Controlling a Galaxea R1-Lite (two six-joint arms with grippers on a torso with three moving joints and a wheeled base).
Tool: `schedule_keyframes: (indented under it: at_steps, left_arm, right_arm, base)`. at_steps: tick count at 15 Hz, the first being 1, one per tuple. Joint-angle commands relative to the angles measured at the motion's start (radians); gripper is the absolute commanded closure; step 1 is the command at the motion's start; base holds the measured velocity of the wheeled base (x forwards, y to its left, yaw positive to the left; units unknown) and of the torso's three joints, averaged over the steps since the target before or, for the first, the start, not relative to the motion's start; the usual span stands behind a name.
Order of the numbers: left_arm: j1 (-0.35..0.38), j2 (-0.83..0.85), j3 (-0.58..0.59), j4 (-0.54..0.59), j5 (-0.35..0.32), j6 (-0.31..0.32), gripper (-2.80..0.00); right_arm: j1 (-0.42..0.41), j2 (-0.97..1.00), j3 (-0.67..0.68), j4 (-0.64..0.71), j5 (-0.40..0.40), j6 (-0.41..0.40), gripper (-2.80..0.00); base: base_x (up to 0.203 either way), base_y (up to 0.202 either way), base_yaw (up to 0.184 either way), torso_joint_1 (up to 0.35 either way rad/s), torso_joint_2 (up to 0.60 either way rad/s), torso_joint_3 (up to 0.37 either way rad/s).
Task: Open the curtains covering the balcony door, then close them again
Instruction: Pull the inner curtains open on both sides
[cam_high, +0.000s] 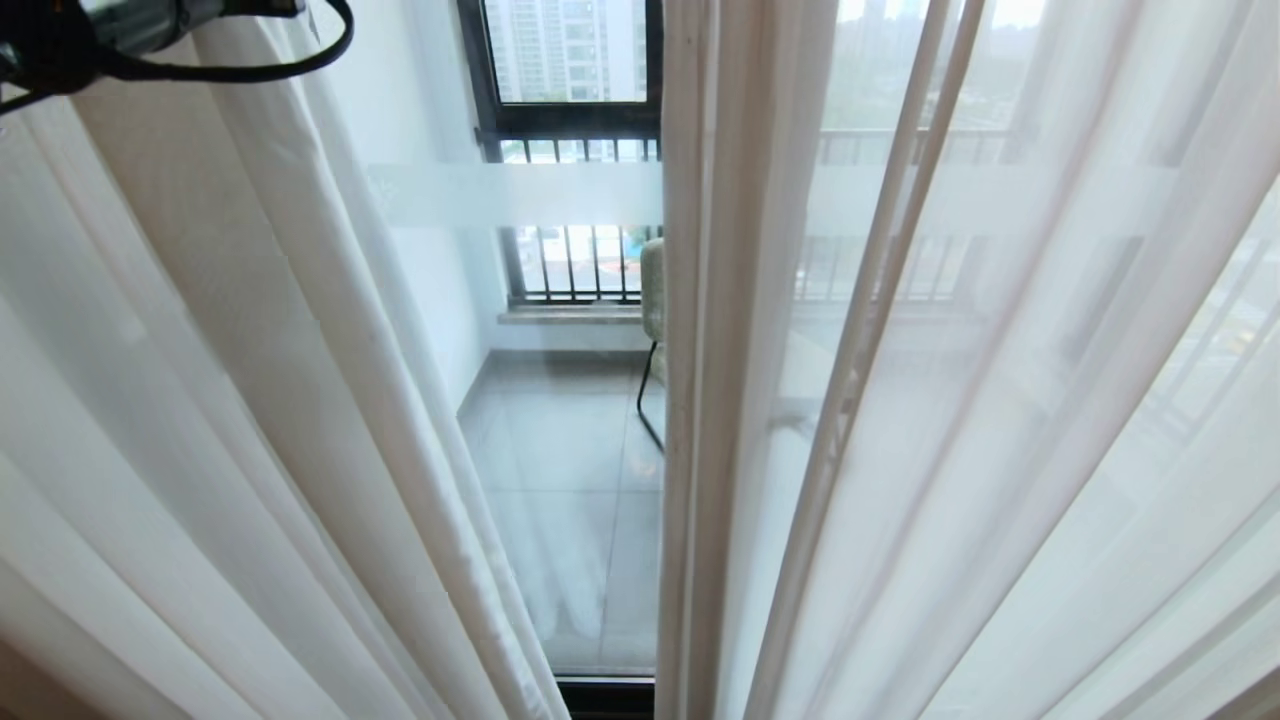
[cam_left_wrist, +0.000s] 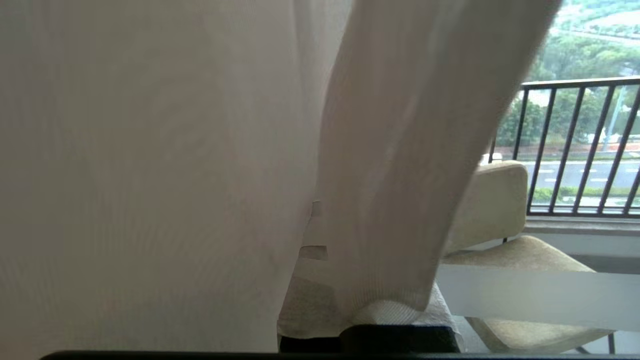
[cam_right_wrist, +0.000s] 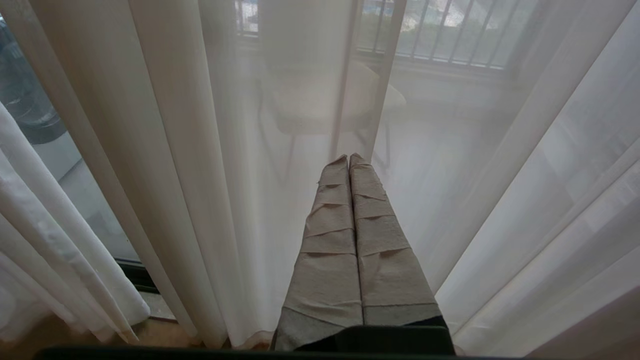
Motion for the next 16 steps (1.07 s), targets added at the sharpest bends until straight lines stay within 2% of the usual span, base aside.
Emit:
schedule_keyframes:
  at_steps: [1, 4, 6, 16]
  left_arm:
    - [0.041, -0.064, 0.077, -0.002, 0.002, -0.025, 0.0]
    - [0.107, -0.133, 0.178, -0.002, 0.001, -0.045, 0.0]
    - [0.135, -0.149, 0.2, -0.002, -0.001, -0.053, 0.0]
    - [0.149, -0.146, 0.188, -0.001, -0.011, -0.054, 0.0]
  right_arm:
    - [0.0, 0.0, 0.0, 0.001, 0.001, -0.001, 0.0]
    - [0.0, 0.0, 0.0, 0.0, 0.001, -0.001, 0.0]
    - [0.0, 0.0, 0.0, -0.001, 0.001, -0.001, 0.0]
    - [0.0, 0.0, 0.0, 0.001, 0.001, -0.001, 0.0]
  base:
    - [0.0, 0.0, 0.0, 0.0, 0.0, 0.0]
    - [0.0, 0.0, 0.0, 0.0, 0.0, 0.0]
    - [0.0, 0.0, 0.0, 0.0, 0.0, 0.0]
    - [0.0, 0.0, 0.0, 0.0, 0.0, 0.0]
